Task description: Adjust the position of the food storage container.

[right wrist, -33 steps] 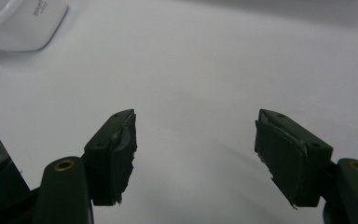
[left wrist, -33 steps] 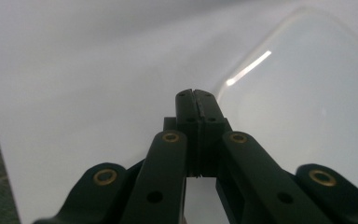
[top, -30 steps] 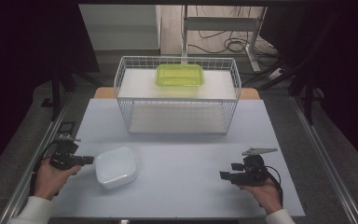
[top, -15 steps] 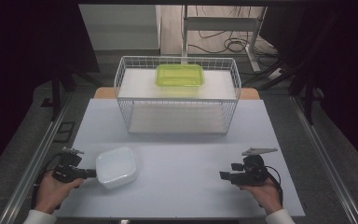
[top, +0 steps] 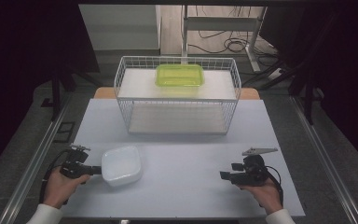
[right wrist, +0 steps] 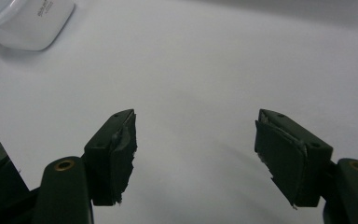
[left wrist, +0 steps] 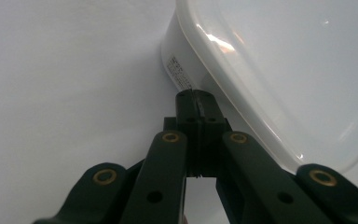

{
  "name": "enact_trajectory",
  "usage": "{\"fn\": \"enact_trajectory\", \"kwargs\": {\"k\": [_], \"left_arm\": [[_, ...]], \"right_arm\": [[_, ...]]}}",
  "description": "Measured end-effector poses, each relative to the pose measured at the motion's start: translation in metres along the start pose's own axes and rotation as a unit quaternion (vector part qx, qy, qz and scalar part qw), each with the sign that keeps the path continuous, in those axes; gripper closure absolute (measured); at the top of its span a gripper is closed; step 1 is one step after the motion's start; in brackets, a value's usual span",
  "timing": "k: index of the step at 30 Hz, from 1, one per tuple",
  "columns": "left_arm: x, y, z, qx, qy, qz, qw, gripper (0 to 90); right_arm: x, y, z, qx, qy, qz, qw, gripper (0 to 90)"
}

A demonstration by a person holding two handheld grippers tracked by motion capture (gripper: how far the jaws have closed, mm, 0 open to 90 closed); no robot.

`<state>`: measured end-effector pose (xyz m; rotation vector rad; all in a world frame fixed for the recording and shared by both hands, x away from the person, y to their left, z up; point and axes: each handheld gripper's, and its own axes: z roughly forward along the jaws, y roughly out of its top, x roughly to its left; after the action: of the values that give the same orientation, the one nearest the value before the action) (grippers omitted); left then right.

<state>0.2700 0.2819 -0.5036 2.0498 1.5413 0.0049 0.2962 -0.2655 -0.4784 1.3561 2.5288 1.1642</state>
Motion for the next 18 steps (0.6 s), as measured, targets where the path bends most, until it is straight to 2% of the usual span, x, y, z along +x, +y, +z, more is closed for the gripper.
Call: {"fn": "enact_trajectory", "kwargs": {"k": [4,5,6,10,18], "left_arm": [[-0.006,0.006,0.005,0.0,-0.003,0.006,1.0,89.7],[-0.009,0.008,0.007,-0.004,-0.004,0.001,1.0,89.7],[-0.01,0.009,0.008,0.001,-0.006,0.01,0.9999,89.7],[-0.017,0.015,0.013,0.004,-0.01,0.016,0.9998,89.7],[-0.028,0.022,0.022,-0.004,-0.02,0.015,0.9997,89.8]], "right_arm": [[0.0,-0.001,0.0,0.001,-0.001,0.0,1.0,29.2],[0.0,-0.001,0.0,0.001,-0.001,0.0,1.0,29.2],[0.0,-0.001,0.0,0.002,-0.001,0.0,1.0,29.2],[0.0,-0.001,-0.002,0.0,0.0,0.0,1.0,29.2],[0.0,-0.001,-0.001,0.001,0.0,-0.001,1.0,29.2]]}}
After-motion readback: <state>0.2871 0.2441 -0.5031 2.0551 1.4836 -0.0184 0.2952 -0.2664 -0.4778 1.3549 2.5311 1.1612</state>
